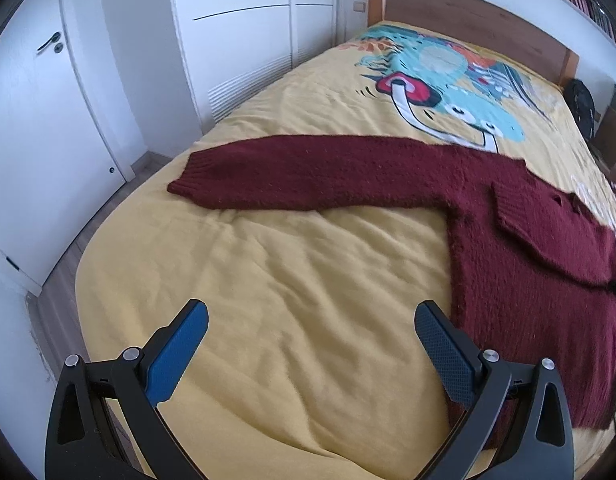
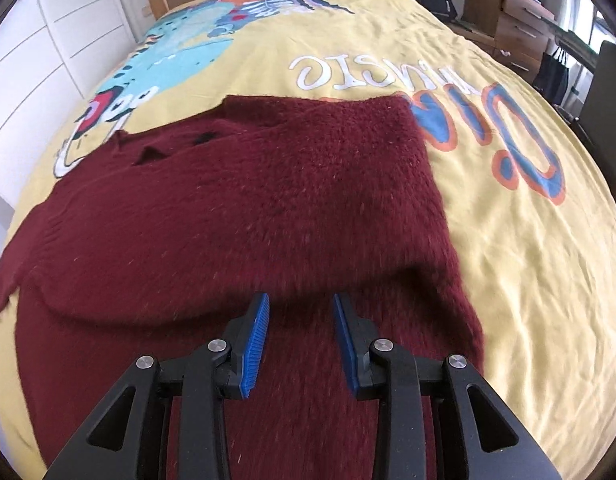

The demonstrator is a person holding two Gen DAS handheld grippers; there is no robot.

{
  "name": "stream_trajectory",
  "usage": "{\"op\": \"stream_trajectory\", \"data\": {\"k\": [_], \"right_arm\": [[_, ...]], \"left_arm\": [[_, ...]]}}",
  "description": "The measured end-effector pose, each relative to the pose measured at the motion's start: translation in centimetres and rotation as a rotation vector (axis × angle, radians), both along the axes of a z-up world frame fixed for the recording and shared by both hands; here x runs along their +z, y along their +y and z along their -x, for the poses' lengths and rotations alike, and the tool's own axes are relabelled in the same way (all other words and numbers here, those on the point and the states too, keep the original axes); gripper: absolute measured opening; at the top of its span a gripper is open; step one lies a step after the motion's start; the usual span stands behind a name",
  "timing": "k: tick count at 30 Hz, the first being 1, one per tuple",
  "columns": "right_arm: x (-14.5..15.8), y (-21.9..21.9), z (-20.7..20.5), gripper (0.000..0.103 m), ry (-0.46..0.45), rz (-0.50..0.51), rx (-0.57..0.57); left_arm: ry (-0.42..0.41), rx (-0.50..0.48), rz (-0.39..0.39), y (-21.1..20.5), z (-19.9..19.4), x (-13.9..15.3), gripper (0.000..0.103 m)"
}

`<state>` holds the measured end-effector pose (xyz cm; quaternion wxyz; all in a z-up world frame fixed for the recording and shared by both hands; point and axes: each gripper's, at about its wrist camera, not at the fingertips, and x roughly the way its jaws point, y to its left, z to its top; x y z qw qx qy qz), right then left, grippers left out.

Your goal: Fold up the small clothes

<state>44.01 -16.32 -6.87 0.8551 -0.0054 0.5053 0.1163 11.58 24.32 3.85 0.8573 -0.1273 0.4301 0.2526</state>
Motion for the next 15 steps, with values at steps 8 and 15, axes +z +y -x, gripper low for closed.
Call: {"op": "stream_trajectory", "data": {"k": [8, 15], "right_arm": [[2.4, -0.9, 7.3, 0.047, -0.029, -0.019, 0.015], [4.0, -0.9, 14.3, 0.047, -0.058, -0.014, 0.051]], "left_arm": [[-0.115, 0.027, 0.062, 2.1, 1.7, 3.0, 0.102], [-0.17, -0.005, 0.064, 3.8, 3.2, 6.2, 0.102]]}}
